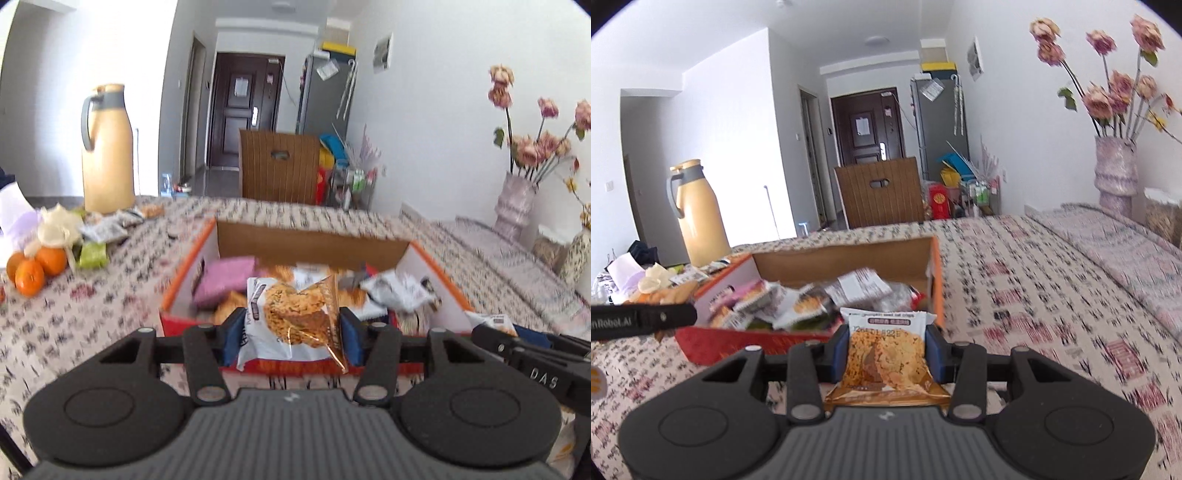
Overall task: Organize snacks
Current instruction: 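Carry both cracker packets over the box and open both grippers inside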
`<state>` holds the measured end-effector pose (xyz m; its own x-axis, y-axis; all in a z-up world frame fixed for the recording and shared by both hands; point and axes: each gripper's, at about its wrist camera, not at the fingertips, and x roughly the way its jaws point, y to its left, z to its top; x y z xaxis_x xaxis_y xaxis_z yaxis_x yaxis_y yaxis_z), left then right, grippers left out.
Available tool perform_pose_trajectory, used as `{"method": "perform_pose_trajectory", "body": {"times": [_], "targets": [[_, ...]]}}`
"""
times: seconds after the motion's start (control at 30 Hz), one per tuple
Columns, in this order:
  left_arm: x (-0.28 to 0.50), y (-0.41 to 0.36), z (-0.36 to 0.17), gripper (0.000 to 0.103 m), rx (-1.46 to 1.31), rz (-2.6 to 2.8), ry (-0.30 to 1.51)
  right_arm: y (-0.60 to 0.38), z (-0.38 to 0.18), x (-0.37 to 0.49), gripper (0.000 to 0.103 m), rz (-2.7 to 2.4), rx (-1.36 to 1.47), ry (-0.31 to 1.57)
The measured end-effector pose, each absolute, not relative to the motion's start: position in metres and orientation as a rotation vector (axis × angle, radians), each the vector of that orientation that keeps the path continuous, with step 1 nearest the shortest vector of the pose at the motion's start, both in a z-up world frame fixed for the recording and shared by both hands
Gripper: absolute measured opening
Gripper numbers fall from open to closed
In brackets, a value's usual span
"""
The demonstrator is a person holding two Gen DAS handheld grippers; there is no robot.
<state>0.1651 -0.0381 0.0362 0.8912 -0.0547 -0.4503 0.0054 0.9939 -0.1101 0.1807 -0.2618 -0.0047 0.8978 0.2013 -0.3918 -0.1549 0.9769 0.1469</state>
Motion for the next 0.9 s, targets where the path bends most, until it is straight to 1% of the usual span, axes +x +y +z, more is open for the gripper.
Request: {"method": "perform_pose_trajectory", "body": {"times": [0.43, 0.7, 0.9], "targets": [[0.213, -0.027, 0.068, 0.054, -0.126, 0.011, 0.391, -0.226, 0.031, 0.241, 0.041, 0.22, 0.074, 0.338], [0.251, -0.024, 0.069, 0.054, -0.155, 0.03, 0.365, -0.213, 0.04, 0.285, 0.041, 0.215, 0.088, 0.323], [0.278, -0.021, 0.06, 0.054, -0.159, 0.078, 0.346, -0.203, 0.03, 0.31, 0.041, 0.216, 0.097, 0.324]]}}
